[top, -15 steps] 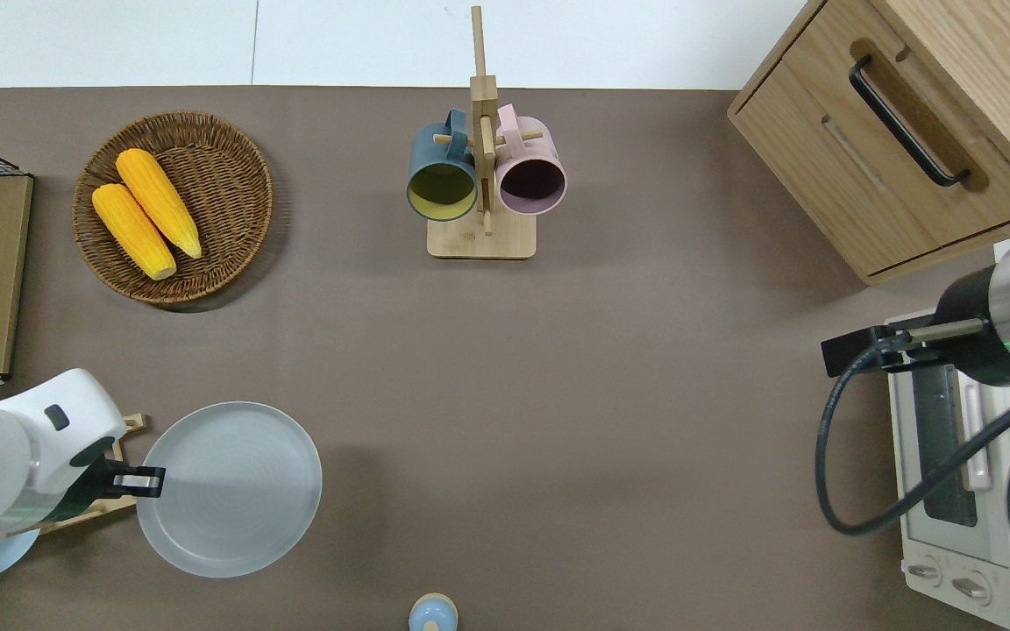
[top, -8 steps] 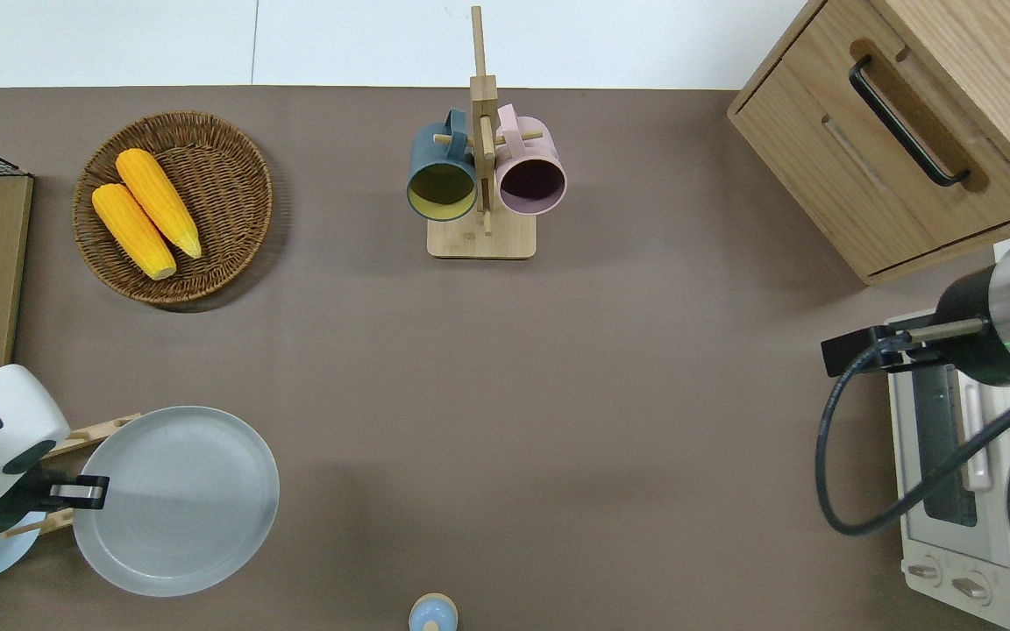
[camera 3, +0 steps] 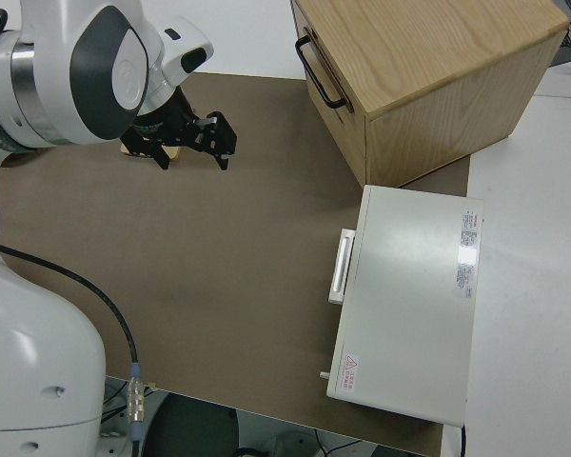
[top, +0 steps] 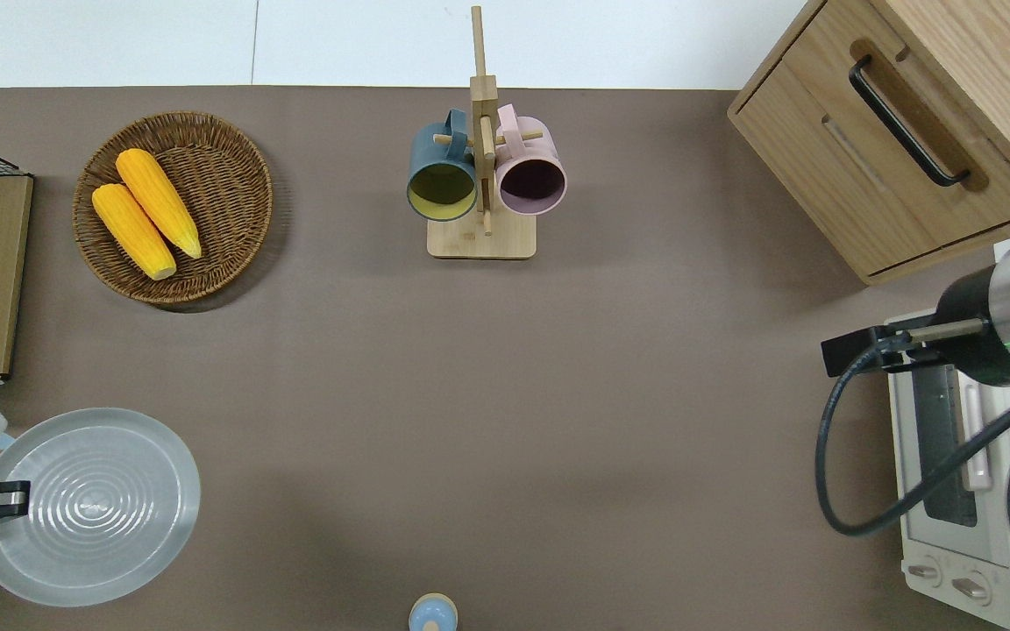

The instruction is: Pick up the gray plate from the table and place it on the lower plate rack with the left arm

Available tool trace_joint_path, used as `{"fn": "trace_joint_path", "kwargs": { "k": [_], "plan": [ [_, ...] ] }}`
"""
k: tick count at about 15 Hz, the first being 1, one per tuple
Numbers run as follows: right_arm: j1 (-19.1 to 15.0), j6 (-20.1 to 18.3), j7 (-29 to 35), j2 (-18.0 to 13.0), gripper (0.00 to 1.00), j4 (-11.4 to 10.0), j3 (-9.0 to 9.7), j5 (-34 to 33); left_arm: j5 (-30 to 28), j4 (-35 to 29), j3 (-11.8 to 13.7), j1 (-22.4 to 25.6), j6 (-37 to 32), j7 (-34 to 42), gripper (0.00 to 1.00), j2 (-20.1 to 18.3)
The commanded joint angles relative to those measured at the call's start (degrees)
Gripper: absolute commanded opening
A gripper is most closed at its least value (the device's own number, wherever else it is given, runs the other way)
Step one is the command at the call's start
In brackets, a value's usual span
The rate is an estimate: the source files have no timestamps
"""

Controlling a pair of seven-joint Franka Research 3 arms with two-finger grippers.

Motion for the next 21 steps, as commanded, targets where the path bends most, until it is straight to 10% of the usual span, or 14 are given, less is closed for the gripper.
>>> {"fn": "trace_joint_path", "kwargs": {
  "k": [1,21],
  "plan": [
    [-0.56,-0.74,-0.08,-0.14,0.99,0.35,0.33,0.59,8.13,1.19,-0.67,-0.66,-2.52,-6.71,0.0,0.23],
    [-0.56,-0.74,-0.08,-0.14,0.987,0.35,0.33,0.59,27.05,-6.98,-7.97,-1.1,-4.02,-26.66,0.0,2.34]
  ]
}}
